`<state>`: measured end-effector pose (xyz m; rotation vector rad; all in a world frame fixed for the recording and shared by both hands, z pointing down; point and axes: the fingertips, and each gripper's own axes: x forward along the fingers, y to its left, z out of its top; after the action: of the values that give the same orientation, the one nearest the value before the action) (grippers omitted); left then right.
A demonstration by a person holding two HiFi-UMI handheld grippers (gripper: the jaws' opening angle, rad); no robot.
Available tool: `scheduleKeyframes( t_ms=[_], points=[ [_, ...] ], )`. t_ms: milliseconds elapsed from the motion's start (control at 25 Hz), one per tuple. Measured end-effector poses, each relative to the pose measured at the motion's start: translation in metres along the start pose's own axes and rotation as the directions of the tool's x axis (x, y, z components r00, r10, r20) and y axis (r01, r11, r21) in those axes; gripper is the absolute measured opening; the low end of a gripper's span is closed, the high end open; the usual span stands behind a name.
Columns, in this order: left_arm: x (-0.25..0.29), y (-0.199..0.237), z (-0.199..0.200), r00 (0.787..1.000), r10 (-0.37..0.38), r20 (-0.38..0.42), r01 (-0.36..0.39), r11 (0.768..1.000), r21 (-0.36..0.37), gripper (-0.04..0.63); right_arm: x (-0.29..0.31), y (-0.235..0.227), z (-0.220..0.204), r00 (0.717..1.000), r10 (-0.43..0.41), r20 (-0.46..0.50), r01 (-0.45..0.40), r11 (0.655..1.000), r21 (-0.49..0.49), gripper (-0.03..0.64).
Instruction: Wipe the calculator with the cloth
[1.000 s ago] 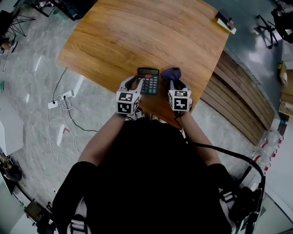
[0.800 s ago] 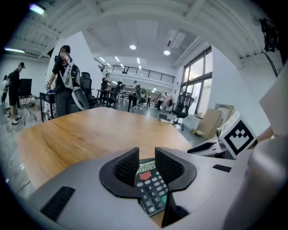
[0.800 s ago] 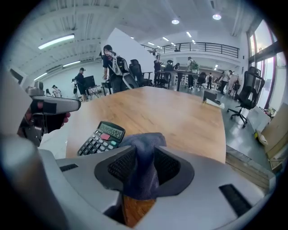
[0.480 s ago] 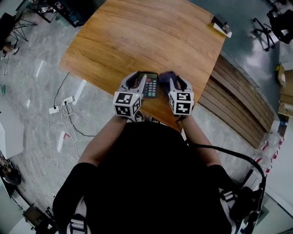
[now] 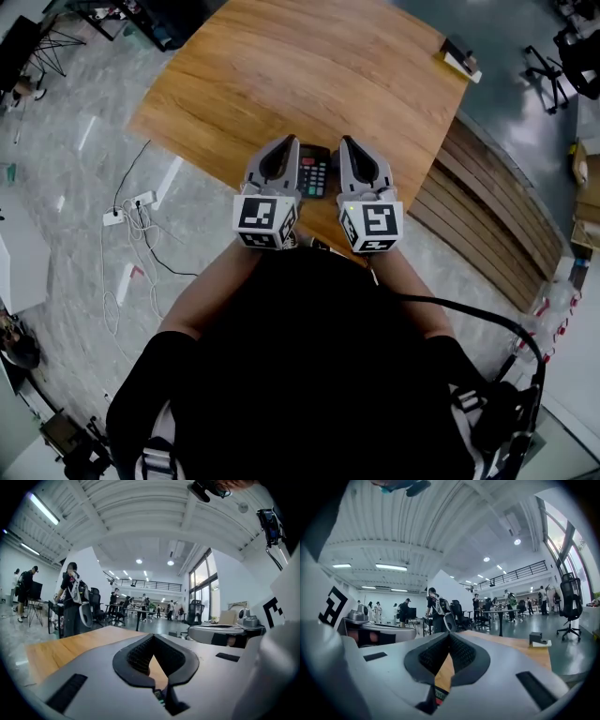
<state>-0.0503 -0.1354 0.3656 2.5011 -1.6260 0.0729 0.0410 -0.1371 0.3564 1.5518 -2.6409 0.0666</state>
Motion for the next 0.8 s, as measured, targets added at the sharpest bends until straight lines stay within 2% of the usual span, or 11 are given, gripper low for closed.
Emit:
scheduleKeyframes(
  t_ms=[120,280,800],
  points=[
    [-0.003,-0.001,-0.005,1.000,0.028,-0.012,-0.028,0.999,0.026,0.007,-0.001,0.016,-0.004,1.000,0.028,0.006,-0.028,0.999,-0.046,0.015],
    [-0.004,-0.003,-0.002,0.999,0.044,0.003,-0.044,0.997,0.061,0.006,-0.002,0.022,-0.007,0.998,0.056,0.001,-0.056,0.998,-0.027,0.014],
    [0.000,-0.012,0.007,0.999,0.051,0.017,-0.052,0.997,0.063,0.006,-0.010,0.015,0.008,0.997,0.078,0.027,-0.077,0.997,-0.030,0.014]
  ],
)
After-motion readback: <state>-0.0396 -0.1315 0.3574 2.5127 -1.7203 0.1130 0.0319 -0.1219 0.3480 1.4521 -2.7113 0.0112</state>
